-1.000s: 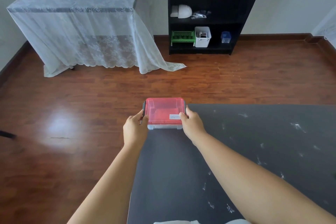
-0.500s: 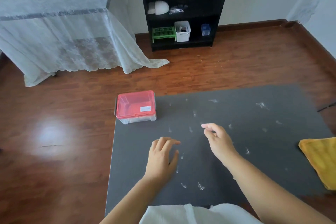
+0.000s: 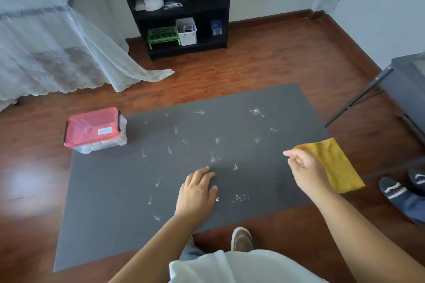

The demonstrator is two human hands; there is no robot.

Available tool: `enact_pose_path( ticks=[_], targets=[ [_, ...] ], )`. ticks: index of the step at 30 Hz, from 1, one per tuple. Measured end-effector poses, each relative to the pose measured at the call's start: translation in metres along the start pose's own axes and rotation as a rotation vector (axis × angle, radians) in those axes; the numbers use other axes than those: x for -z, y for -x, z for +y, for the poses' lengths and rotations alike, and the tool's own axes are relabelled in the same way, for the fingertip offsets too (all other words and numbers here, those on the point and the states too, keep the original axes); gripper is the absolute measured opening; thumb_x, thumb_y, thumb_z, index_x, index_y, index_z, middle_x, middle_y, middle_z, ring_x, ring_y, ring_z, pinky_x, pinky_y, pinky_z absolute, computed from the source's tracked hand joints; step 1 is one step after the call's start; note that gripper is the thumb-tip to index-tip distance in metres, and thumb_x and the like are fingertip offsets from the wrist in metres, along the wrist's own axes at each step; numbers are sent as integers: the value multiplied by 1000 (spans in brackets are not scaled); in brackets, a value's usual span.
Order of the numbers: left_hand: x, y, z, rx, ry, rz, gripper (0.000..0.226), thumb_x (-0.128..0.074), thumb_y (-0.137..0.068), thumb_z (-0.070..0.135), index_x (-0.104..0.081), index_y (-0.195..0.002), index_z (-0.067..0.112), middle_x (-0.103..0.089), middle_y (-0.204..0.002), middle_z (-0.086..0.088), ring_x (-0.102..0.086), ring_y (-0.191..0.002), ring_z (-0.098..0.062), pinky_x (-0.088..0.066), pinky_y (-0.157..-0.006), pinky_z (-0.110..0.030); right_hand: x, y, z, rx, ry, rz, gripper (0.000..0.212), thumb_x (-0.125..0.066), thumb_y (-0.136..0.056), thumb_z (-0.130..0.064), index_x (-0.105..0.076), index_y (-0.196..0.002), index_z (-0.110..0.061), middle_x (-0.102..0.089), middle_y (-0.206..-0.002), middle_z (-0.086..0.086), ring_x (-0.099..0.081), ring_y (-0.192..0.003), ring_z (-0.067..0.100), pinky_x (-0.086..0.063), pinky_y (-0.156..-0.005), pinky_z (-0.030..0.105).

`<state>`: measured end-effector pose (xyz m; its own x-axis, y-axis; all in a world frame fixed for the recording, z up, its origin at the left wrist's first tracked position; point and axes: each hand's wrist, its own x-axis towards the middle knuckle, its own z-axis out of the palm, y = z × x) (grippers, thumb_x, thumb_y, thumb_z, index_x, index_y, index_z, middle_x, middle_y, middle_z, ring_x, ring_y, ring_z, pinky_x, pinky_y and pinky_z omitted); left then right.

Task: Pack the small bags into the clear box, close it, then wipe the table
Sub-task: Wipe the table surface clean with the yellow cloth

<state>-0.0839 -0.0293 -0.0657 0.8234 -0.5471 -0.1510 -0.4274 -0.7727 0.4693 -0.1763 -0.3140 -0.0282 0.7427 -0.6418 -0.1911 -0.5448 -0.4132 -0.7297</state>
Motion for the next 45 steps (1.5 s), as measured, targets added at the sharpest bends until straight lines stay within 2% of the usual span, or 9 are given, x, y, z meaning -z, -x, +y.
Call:
enact_pose_path(
  ticks=[3, 5, 8, 12, 18, 28, 33, 38, 45],
  targets=[
    [-11, 6, 7, 38, -79, -12, 50, -40, -98, 45, -43, -144, 23, -33, -155, 7, -26, -142, -21, -21, -116, -34, 26, -21, 35, 95, 234, 134, 26, -59, -87, -6, -70, -109, -13, -62, -125, 11, -51, -120, 31, -37, -102, 38],
    [-17, 10, 10, 45, -131, -29, 55, -35, -99, 47, -35, -148, 24, -25, -159, 7, -18, -147, -21, -14, -118, -37, 38, -35, 54, 88, 380, 133, 35, -58, -92, -14, -62, -127, -13, -45, -145, 18, -35, -135, 39, -27, -111, 46],
    [-24, 15, 12, 70, -205, -66, 60, -24, -99, 53, -20, -153, 28, -9, -162, 10, -5, -149, -18, -3, -119, -40, 46, -45, 81, 19, 591, -19, 52, -39, -100, -40, -32, -150, -27, -11, -162, 12, -10, -146, 37, -14, -115, 53],
    [-29, 20, 17, 101, -242, -61, 62, -22, -99, 54, -16, -154, 26, -5, -163, 10, -1, -150, -19, 1, -118, -42, 37, -42, 104, 14, 723, -139, 65, -12, -93, -63, -2, -153, -39, 10, -163, 0, 6, -149, 29, -2, -118, 54],
    [-29, 23, 20, 132, -260, -61, 63, -22, -99, 53, -15, -154, 25, -4, -163, 10, 1, -150, -19, 2, -118, -43, 30, -37, 104, 51, 774, -133, 76, -6, -86, -71, 0, -153, -37, 10, -164, 3, 6, -148, 33, -2, -116, 58],
    [-27, 30, 15, 110, -222, -67, 61, -25, -99, 52, -18, -154, 26, -8, -162, 12, -1, -150, -17, -2, -119, -45, -35, 20, 60, 328, 779, -253, 73, -18, -89, -65, -15, -154, -34, -3, -163, 11, -2, -148, 40, -5, -114, 63],
    [-26, 32, 14, 94, -207, -49, 60, -25, -99, 51, -20, -153, 26, -10, -162, 13, -1, -150, -17, 8, -116, -39, -66, 42, 35, 329, 753, -232, 70, -19, -92, -61, -16, -154, -28, -4, -162, 16, -3, -147, 44, -7, -113, 65],
    [-15, 48, -2, 118, -144, 48, 63, -19, -97, 55, -24, -152, 25, -14, -160, 14, 0, -149, -12, 9, -117, -35, -89, 52, 21, 419, 753, -283, 72, -29, -91, -61, -17, -154, -28, -1, -162, 18, 0, -146, 47, -4, -110, 68],
    [12, 89, -75, 341, -88, 250, 59, -23, -98, 49, -30, -150, 23, -16, -159, 14, -4, -148, -11, 0, -118, -38, -112, 62, 4, 695, 839, -423, 65, -24, -91, -68, -14, -151, -45, 3, -164, 8, 1, -144, 52, -2, -106, 74]
  ],
)
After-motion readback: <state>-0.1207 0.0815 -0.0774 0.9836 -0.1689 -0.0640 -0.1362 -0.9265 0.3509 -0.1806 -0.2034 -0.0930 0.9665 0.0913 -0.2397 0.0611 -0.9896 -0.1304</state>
